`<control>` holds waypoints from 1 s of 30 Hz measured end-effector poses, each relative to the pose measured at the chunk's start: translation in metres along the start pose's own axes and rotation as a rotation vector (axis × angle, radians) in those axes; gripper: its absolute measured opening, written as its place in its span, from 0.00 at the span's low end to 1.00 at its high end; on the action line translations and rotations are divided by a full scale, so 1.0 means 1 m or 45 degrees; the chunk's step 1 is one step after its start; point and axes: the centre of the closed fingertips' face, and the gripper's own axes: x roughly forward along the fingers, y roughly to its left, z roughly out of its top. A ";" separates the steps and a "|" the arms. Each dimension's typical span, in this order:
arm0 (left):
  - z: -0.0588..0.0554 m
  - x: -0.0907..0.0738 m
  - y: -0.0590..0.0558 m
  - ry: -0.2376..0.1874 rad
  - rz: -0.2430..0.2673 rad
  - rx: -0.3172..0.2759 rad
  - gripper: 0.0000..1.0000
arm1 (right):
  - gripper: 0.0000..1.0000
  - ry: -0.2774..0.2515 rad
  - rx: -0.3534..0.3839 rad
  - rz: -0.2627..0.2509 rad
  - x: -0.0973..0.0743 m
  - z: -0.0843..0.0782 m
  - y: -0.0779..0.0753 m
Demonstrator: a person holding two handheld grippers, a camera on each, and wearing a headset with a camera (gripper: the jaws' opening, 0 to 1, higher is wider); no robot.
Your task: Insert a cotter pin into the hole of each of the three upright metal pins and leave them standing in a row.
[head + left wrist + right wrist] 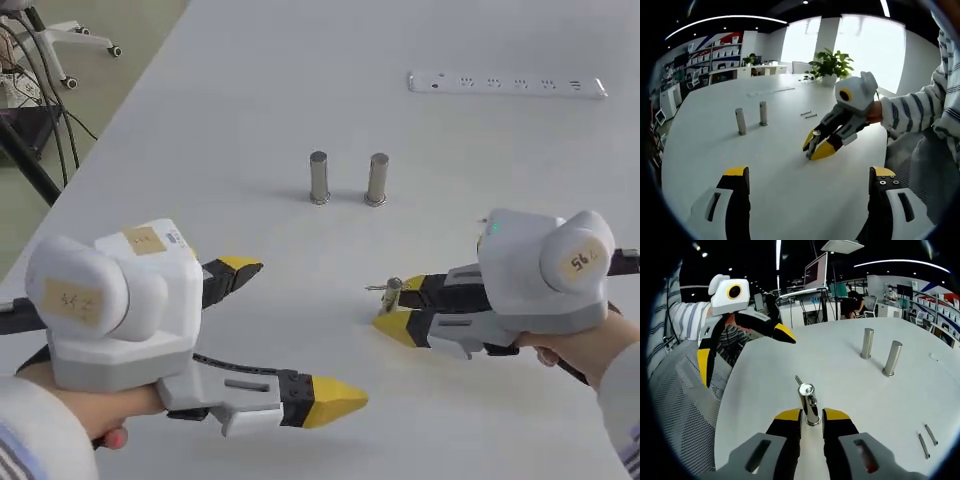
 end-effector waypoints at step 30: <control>-0.019 -0.006 -0.002 0.069 0.005 0.004 0.99 | 0.04 -0.084 -0.021 -0.237 0.009 0.030 -0.030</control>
